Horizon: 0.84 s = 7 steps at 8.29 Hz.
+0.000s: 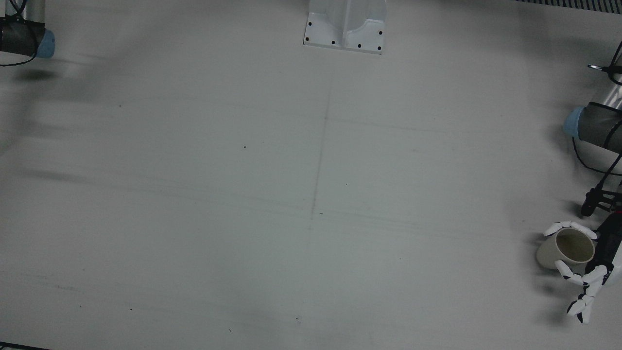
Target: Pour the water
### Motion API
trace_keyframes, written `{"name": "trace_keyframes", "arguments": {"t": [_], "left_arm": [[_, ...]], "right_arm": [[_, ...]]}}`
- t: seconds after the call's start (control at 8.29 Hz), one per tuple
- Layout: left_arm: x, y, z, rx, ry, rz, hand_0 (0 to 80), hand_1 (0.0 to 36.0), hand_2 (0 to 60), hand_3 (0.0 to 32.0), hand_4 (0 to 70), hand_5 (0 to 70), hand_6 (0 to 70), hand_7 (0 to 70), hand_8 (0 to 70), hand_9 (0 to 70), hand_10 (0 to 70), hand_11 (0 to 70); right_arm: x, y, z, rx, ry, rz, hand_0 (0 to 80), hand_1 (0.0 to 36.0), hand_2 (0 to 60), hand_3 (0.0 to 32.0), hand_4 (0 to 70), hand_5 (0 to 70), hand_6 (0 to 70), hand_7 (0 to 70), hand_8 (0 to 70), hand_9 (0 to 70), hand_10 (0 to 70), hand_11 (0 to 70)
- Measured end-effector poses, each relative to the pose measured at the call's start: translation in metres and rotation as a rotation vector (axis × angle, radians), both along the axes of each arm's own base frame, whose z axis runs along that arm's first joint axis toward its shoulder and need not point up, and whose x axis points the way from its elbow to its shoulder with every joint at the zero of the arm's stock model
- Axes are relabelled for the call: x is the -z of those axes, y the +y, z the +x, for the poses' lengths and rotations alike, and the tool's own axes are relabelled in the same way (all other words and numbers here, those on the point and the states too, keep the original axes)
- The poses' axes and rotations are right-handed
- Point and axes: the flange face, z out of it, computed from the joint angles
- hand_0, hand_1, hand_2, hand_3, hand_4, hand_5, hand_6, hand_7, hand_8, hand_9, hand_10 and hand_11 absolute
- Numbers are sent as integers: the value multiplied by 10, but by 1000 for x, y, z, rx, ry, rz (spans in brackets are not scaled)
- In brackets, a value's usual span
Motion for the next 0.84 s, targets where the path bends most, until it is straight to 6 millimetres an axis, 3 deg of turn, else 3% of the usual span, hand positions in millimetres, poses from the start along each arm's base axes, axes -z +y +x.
{"name": "trace_keyframes", "arguments": {"t": [0.12,0.24,0.6,0.84], "left_arm": [[2,-1,3,-4,4,0,387,53,55,0,179,0,0,29,0,0,0,0],[4,-2,5,-7,6,-2,352,40,24,0,99,0,0,23,0,0,0,0],[5,-3,7,-22,19,-21,37,0,29,0,68,0,0,22,0,0,0,0],[2,-2,4,-43,51,-70,0,0,17,0,56,0,0,16,0,0,0,0]], "right_arm": [[1,0,3,-4,-1,2,369,0,0,320,0,0,0,0,35,0,0,0],[1,0,4,-6,-1,3,369,0,0,320,0,0,0,0,37,0,0,0],[6,-3,3,-8,-4,13,379,0,0,320,0,0,0,0,42,0,0,0],[18,-11,1,-8,-9,34,388,0,0,320,0,0,0,0,39,0,0,0]]}}
